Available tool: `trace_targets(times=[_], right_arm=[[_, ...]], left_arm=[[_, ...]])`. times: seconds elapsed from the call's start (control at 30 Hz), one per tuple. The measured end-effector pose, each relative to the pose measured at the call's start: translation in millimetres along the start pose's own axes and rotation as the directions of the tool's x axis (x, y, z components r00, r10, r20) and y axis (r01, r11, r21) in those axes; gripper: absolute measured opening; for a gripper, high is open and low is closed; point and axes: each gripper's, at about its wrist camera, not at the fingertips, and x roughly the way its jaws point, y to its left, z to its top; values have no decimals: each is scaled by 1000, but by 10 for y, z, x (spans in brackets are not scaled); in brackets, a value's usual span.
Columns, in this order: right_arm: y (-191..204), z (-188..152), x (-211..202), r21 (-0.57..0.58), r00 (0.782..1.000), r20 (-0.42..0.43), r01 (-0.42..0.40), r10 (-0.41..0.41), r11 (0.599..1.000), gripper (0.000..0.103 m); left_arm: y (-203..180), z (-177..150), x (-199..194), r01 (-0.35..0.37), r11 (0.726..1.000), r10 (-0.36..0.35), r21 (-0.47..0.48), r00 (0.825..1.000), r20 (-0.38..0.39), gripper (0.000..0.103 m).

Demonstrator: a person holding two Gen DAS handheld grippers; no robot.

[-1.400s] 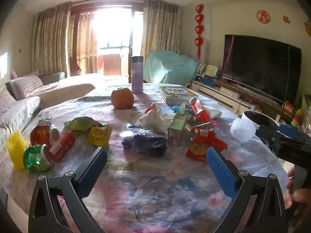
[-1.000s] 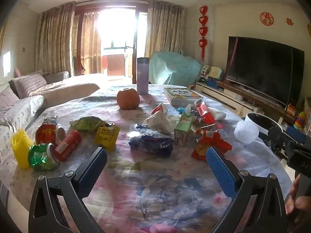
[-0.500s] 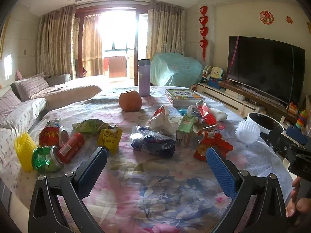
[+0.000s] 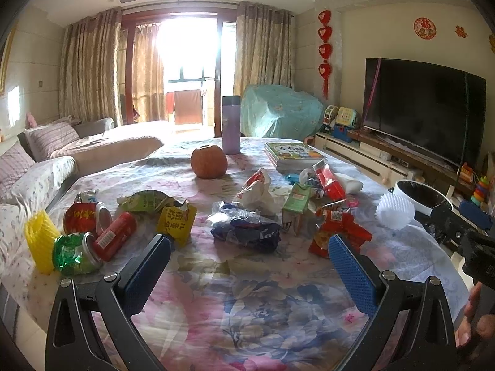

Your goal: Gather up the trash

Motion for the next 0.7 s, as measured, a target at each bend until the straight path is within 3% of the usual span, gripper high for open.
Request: trace_targets(times=[0.7], right_arm=[[-1,-18,-33,0,1000,30,2,-2,1000,103]], left_arm=[[-64,4,-7,-5,1000,4,27,1000,14,102]])
